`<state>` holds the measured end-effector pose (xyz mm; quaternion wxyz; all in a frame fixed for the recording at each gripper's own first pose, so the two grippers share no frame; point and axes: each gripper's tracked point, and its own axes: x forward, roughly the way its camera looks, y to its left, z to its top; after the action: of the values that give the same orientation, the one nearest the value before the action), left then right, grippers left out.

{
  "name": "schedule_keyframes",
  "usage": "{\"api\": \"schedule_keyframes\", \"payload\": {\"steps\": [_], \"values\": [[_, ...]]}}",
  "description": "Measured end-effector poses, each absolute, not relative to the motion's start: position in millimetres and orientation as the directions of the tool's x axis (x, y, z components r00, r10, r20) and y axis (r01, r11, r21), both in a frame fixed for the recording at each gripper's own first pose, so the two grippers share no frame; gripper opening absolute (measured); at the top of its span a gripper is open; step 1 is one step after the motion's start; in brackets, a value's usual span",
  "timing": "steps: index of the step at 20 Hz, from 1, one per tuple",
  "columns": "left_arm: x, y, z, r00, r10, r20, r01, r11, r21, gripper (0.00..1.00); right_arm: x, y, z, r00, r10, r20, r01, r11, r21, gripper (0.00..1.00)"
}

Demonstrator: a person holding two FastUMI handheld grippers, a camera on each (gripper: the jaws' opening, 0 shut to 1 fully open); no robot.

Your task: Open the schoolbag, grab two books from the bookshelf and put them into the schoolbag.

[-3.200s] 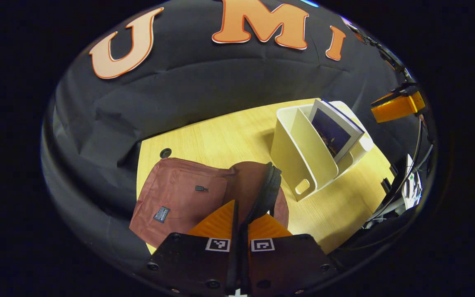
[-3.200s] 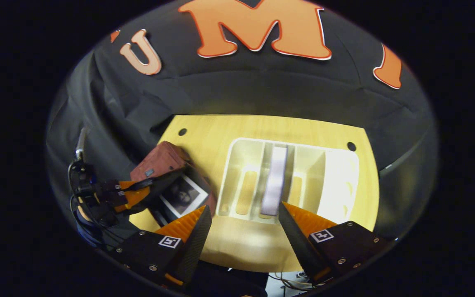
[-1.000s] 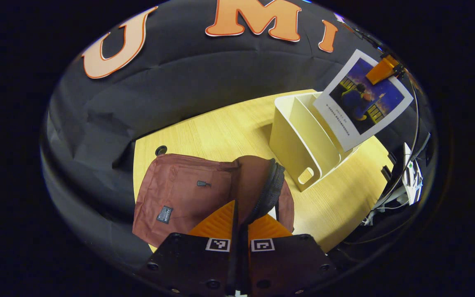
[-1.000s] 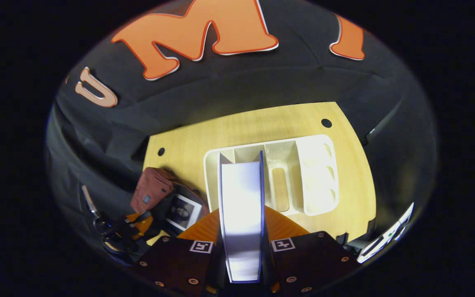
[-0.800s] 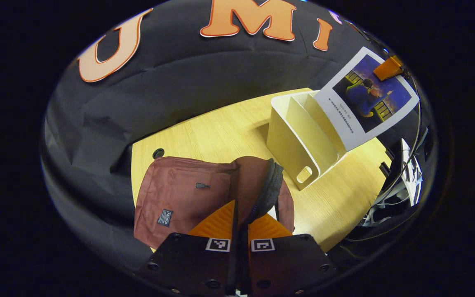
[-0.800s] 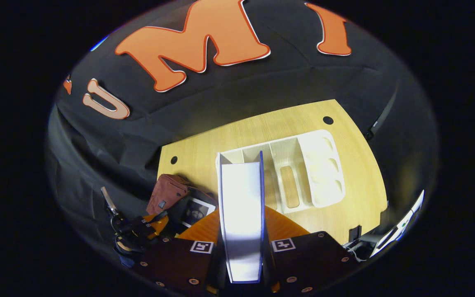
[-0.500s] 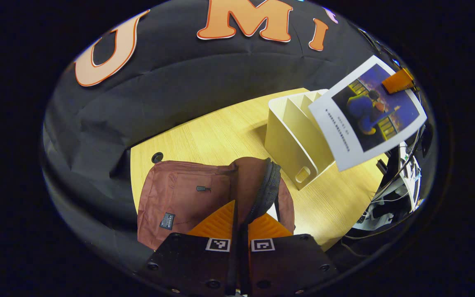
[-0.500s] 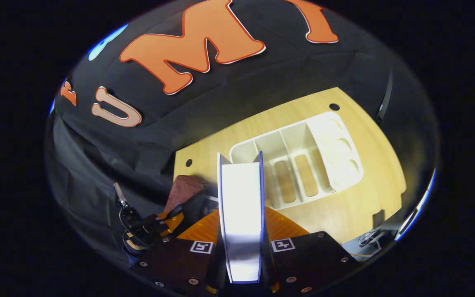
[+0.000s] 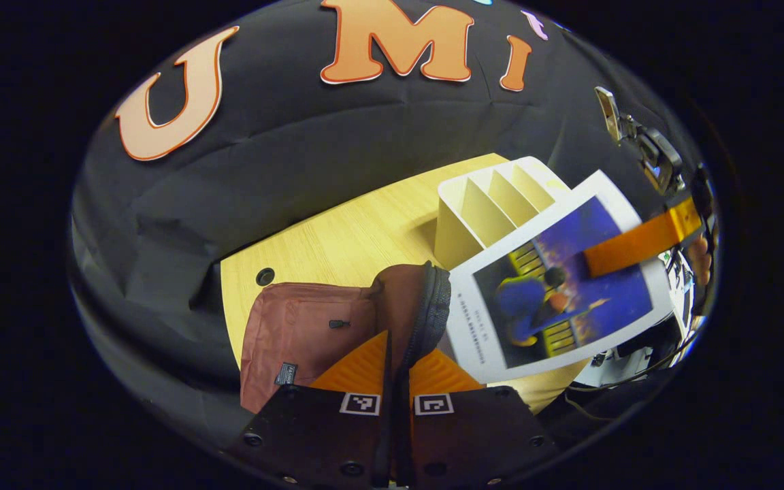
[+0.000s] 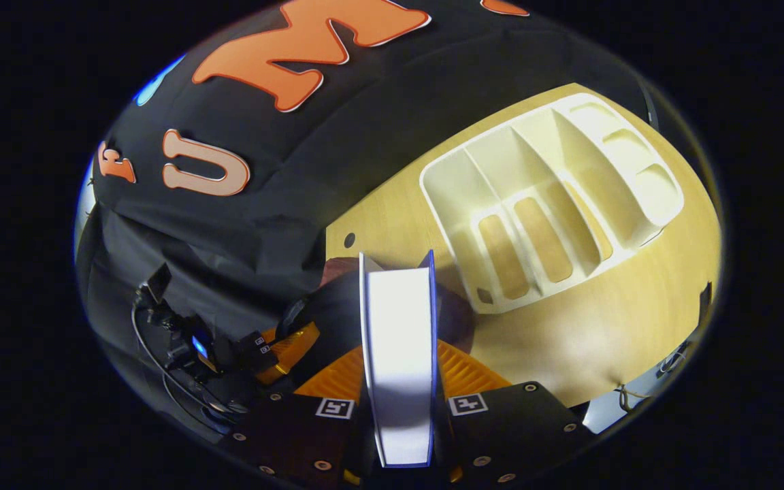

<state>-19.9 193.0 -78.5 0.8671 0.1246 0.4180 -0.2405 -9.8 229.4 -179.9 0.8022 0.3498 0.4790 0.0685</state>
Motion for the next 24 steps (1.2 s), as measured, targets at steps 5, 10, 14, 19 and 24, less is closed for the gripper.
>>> {"api": "schedule_keyframes", "payload": {"steps": [5,10,14,19,24], "values": [[-17,190,-68,0.536,-0.328,-0.778,0.539,0.842,0.016,0.04,8,273,-209,0.539,0.476,-0.696,0.200,0.730,0.654,0.36],[-18,185,-66,0.535,-0.342,-0.773,0.535,0.845,-0.004,0.04,14,308,-242,0.524,0.493,-0.695,0.198,0.723,0.662,0.36],[-23,176,-63,0.530,-0.356,-0.770,0.549,0.836,-0.009,0.04,22,327,-257,0.531,0.532,-0.659,0.225,0.661,0.715,0.36],[-32,160,-64,0.517,-0.385,-0.765,0.578,0.816,-0.020,0.04,33,349,-285,0.551,0.541,-0.636,0.260,0.613,0.746,0.36],[-34,157,-66,0.512,-0.387,-0.767,0.574,0.818,-0.030,0.04,45,372,-305,0.584,0.545,-0.601,0.285,0.555,0.781,0.27]]}}
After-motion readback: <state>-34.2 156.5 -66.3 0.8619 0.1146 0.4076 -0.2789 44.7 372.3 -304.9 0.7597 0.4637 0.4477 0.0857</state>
